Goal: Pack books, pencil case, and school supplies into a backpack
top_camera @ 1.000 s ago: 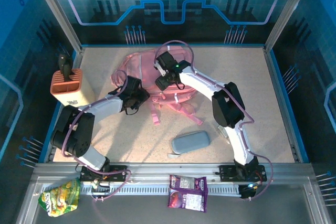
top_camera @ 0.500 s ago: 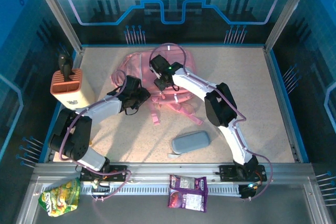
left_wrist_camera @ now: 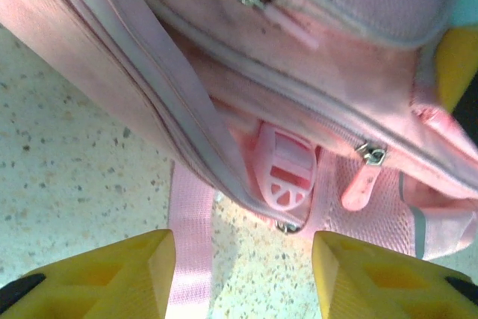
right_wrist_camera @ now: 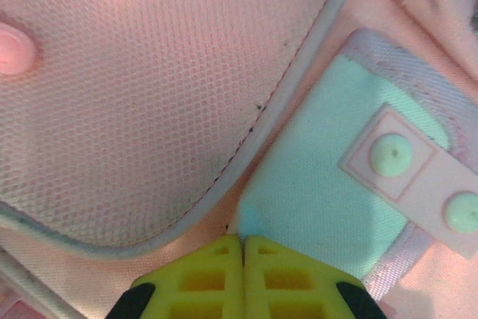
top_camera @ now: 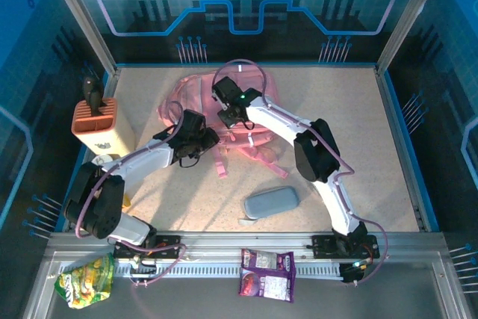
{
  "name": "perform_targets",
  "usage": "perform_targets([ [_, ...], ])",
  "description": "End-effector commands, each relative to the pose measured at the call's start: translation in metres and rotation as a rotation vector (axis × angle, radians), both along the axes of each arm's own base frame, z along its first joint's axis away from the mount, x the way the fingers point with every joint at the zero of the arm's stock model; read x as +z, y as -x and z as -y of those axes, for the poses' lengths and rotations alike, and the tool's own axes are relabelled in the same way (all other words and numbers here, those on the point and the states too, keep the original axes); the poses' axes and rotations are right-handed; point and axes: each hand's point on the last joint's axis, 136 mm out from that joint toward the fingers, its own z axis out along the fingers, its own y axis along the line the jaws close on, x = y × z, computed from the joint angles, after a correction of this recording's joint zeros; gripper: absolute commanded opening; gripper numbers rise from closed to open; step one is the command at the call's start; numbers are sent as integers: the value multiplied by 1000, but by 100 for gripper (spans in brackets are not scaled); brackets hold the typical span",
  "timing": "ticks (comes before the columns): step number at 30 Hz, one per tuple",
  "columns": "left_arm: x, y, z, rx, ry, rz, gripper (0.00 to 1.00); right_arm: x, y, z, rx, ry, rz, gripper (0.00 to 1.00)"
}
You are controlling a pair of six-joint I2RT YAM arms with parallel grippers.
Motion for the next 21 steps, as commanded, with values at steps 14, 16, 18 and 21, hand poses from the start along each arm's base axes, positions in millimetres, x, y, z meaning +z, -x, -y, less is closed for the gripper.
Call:
perform_targets([
  [14, 36, 0, 33, -152, -128, 132, 52, 58, 29, 3, -34, -348, -159, 0],
  [16, 39, -6, 36, -159, -130, 143, 53, 53, 26, 18, -69, -331, -152, 0],
  [18, 38, -11, 43, -162, -100, 134, 54, 49, 27, 33, -104, -276, -143, 9],
  [21, 33, -19, 51, -152, -83, 97, 52, 42, 34, 38, -44, -254, -140, 22],
])
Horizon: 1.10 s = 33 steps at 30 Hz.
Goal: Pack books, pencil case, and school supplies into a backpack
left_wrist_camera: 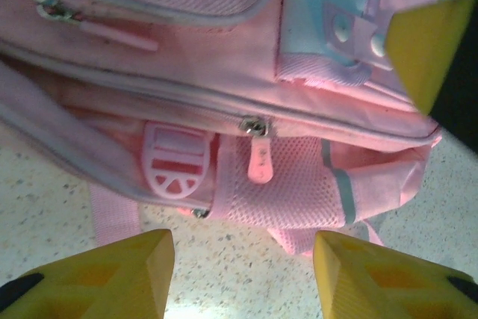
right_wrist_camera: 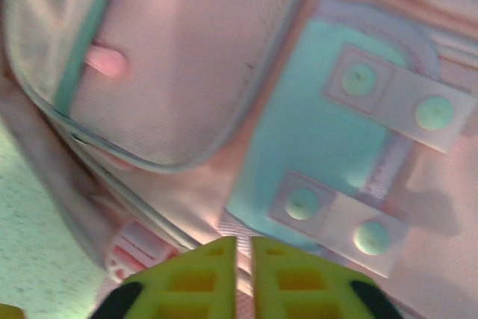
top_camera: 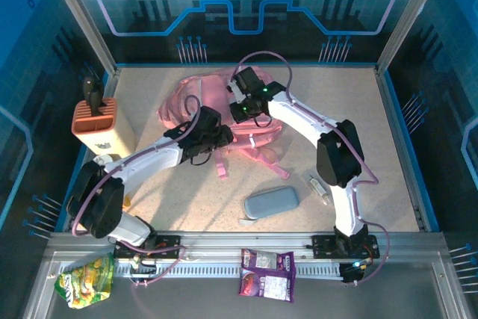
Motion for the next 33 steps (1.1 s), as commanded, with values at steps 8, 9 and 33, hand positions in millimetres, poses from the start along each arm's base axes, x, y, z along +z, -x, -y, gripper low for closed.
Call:
perform_targets([
  [8, -11, -25, 5, 21, -47, -49, 46, 4, 1, 18, 332, 51, 193, 66],
  [9, -11, -26, 3, 28, -49, -49, 45, 5, 2, 18, 392, 54, 234, 70],
  [33, -21, -26, -35, 95, 9, -84, 48, -52, -19, 31, 857, 271, 526, 99],
])
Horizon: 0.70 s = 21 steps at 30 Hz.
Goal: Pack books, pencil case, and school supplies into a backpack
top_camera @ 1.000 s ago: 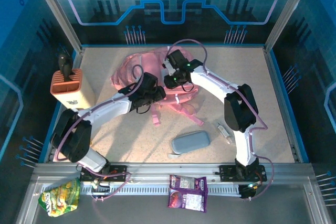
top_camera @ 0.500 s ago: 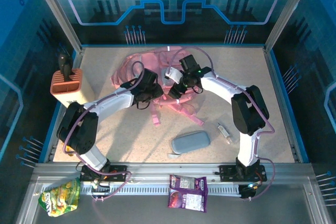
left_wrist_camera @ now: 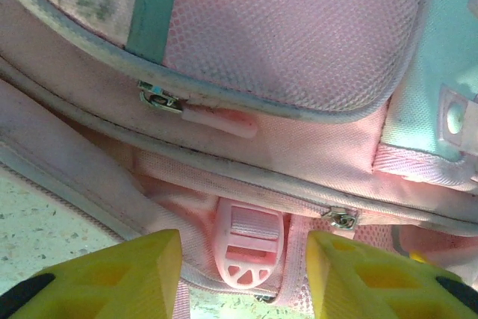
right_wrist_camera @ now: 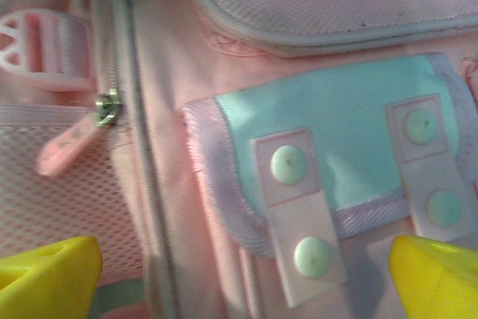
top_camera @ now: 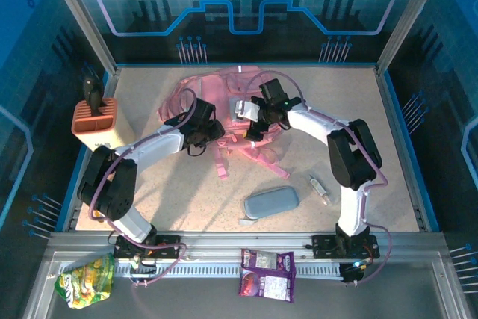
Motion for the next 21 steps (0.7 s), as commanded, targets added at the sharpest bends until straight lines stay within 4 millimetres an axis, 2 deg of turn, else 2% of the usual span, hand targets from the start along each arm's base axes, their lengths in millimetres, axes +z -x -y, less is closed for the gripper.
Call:
perform_targets([
  [1, 8, 0, 2, -10, 32, 13, 48, -15, -19, -1, 6, 50, 108, 98],
  [5, 9, -2, 4, -14, 43, 15, 48, -16, -27, -3, 16, 47, 196, 93],
  [7, 10, -2, 6, -18, 50, 15, 48, -18, -31, -1, 19, 59, 217, 86],
  [12, 14, -2, 11, -33, 69, 14, 48, -6, -33, -7, 29, 36, 264, 55],
  [17, 22, -1, 18, -82, 82, 16, 47, 26, -29, -13, 34, -37, 312, 30],
  [19, 25, 0, 19, -92, 76, 17, 47, 37, -26, -15, 40, -62, 316, 16],
  [21, 26, 1, 18, -100, 69, 14, 48, 48, -27, -16, 28, -84, 325, 6],
])
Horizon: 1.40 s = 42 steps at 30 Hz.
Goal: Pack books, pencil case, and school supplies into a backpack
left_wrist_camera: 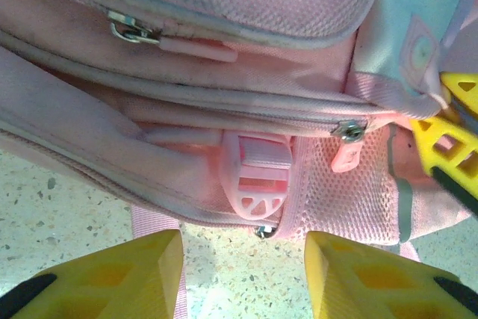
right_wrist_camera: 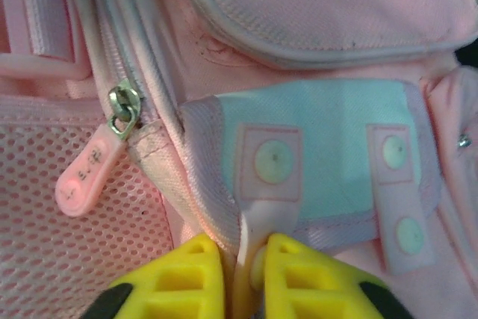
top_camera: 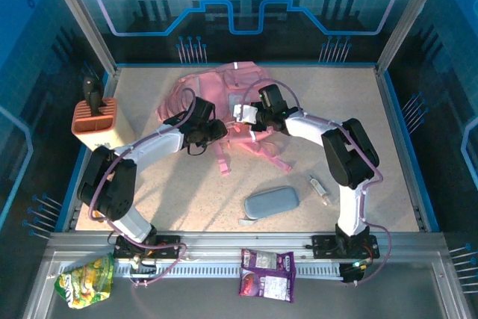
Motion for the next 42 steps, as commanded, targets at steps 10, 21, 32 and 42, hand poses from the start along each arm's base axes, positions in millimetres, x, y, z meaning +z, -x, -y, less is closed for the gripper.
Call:
perform_targets([
  [10, 47, -3, 15, -89, -34, 98, 48, 104, 22, -21, 40, -257, 93, 0],
  [21, 48, -9, 37, -171, -98, 132, 42, 116, 33, -22, -17, -365, 28, 0],
  [32, 89, 8, 33, -101, -78, 200, 40, 119, 34, -20, -31, -397, 35, 0],
  [42, 50, -8, 59, -192, -86, 116, 40, 139, 38, -22, -11, -467, 25, 0],
])
